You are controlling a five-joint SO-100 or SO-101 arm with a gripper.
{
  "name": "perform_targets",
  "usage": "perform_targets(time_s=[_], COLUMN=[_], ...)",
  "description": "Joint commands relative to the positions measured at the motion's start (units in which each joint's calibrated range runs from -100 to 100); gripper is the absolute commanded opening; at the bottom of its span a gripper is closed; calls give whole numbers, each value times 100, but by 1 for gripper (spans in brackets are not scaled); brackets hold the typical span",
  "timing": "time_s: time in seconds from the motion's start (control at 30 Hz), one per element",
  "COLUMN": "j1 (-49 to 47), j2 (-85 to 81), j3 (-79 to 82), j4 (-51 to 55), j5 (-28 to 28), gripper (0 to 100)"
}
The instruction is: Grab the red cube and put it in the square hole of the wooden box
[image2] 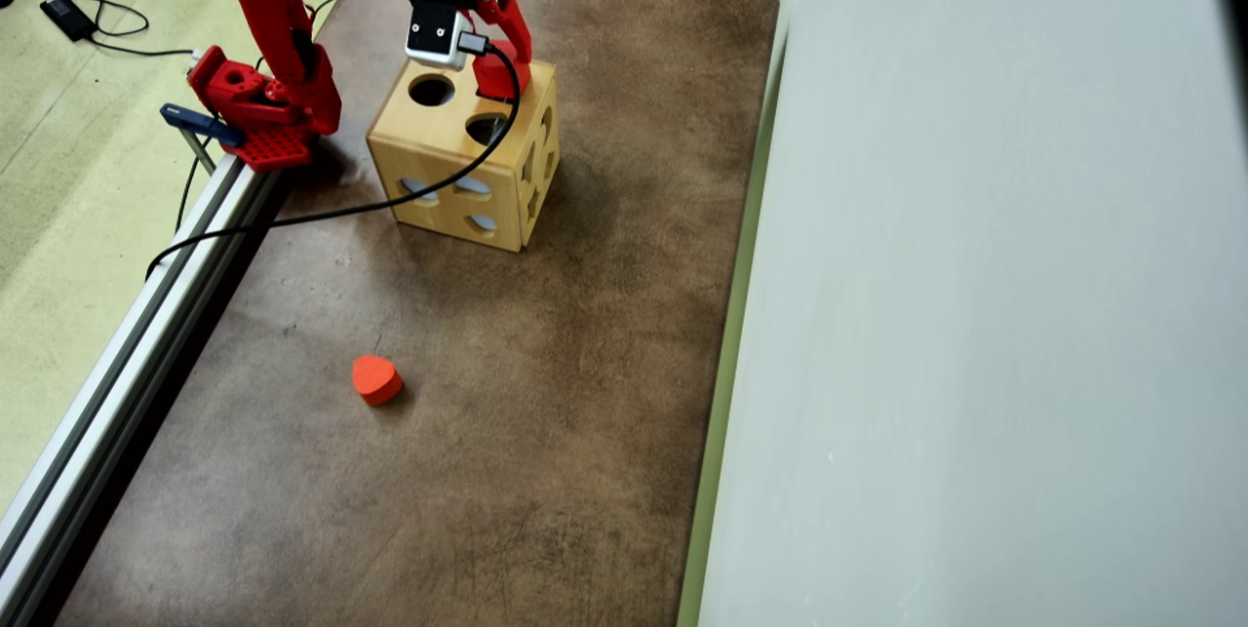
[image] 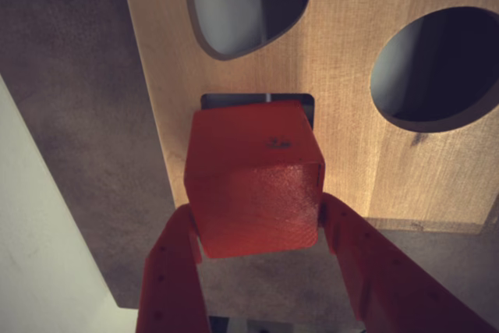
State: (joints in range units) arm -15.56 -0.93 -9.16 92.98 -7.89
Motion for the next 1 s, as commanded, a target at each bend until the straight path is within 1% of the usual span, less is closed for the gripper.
perform_targets(time_s=[0.0,0.57,0.87,0.93,0.97], j1=[-41,-19,-4,-4,-4], j2=[-242,-183,216,225,225], j3=[31,111,103,103,103], j4=[67,3,3,43,59], j5=[-10,-10,-5,-5,-5], gripper=[2,2,2,4,7])
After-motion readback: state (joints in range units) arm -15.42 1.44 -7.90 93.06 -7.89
